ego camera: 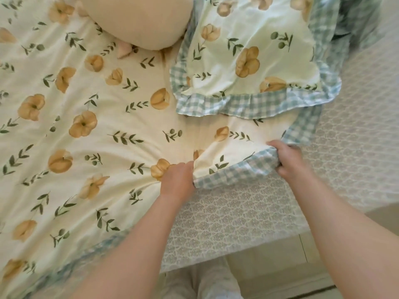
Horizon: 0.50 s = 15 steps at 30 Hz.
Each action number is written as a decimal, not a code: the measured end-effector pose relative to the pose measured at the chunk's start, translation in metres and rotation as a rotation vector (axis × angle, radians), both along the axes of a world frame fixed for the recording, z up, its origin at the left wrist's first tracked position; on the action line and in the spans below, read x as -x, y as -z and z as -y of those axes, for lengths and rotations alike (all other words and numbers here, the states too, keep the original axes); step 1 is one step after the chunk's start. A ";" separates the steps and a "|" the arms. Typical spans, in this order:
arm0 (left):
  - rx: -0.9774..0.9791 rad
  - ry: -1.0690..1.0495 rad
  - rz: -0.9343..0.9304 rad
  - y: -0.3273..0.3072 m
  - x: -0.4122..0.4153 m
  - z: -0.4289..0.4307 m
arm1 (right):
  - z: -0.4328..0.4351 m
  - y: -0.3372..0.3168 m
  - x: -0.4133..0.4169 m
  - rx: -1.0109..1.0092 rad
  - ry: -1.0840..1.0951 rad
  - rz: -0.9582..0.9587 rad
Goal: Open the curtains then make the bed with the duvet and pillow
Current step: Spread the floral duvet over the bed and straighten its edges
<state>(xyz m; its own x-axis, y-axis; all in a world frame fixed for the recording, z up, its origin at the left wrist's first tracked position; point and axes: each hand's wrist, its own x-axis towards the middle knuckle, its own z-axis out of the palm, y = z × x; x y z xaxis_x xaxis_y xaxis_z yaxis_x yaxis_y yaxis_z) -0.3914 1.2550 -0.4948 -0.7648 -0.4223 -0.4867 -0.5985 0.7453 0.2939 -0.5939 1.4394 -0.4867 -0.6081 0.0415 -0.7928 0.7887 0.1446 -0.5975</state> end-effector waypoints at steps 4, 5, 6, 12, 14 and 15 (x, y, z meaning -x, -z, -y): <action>-0.040 0.111 0.037 -0.003 -0.024 -0.038 | -0.046 -0.006 -0.027 -0.024 0.022 0.010; -0.047 0.140 0.050 -0.004 -0.031 -0.047 | -0.059 -0.007 -0.035 -0.034 0.019 0.019; -0.048 0.160 0.061 -0.002 -0.037 -0.053 | -0.068 -0.007 -0.042 -0.039 0.014 0.032; -0.126 0.177 0.099 0.003 -0.070 -0.083 | -0.103 -0.006 -0.071 -0.077 0.056 0.054; -0.156 0.177 0.079 0.007 -0.083 -0.084 | -0.101 0.000 -0.072 -0.134 0.060 0.021; -0.162 0.196 0.075 0.010 -0.091 -0.082 | -0.098 0.005 -0.074 -0.169 0.065 -0.003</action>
<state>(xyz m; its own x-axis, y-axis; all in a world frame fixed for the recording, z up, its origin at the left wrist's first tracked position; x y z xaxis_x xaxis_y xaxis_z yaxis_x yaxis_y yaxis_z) -0.3008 1.3368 -0.5045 -0.7834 -0.1821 -0.5943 -0.4724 0.7958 0.3788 -0.5201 1.5379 -0.4918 -0.6023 0.2134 -0.7692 0.7979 0.1920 -0.5714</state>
